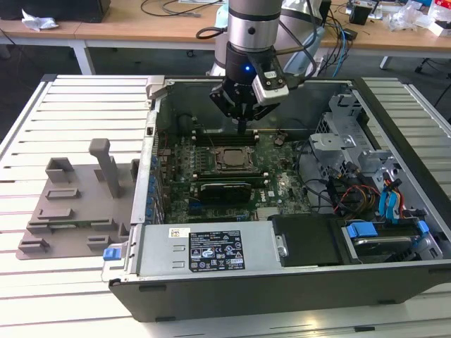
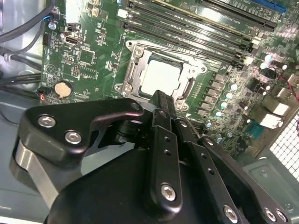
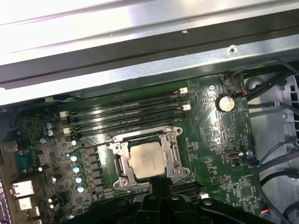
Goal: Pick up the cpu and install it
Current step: 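Install the first cpu locking lever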
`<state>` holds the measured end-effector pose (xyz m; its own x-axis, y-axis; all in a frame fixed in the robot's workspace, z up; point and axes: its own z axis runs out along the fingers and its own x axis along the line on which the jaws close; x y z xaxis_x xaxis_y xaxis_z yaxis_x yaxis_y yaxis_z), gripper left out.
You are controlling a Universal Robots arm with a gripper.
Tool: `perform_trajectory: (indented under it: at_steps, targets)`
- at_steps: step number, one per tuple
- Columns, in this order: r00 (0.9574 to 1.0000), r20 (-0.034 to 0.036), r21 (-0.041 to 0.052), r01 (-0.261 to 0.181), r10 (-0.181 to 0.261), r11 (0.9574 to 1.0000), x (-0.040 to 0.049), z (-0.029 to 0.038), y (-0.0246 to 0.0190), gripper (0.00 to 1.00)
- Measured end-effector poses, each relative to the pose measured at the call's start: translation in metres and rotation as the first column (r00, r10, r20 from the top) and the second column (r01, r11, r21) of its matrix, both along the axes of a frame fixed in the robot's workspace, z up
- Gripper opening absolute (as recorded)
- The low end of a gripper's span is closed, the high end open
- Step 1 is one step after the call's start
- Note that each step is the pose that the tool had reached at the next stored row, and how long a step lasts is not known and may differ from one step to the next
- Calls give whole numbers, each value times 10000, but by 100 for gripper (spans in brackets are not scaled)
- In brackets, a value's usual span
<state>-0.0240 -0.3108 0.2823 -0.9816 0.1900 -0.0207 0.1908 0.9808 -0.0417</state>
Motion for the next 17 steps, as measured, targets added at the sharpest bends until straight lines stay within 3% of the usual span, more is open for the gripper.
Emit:
perform_trajectory:
  at_steps: [8, 17]
  targets:
    - [9982, 0, 0, -602, 602, 9982, 0, 0, 0, 11]
    - [9899, 0, 0, -1421, 1421, 9899, 0, 0, 0, 11]
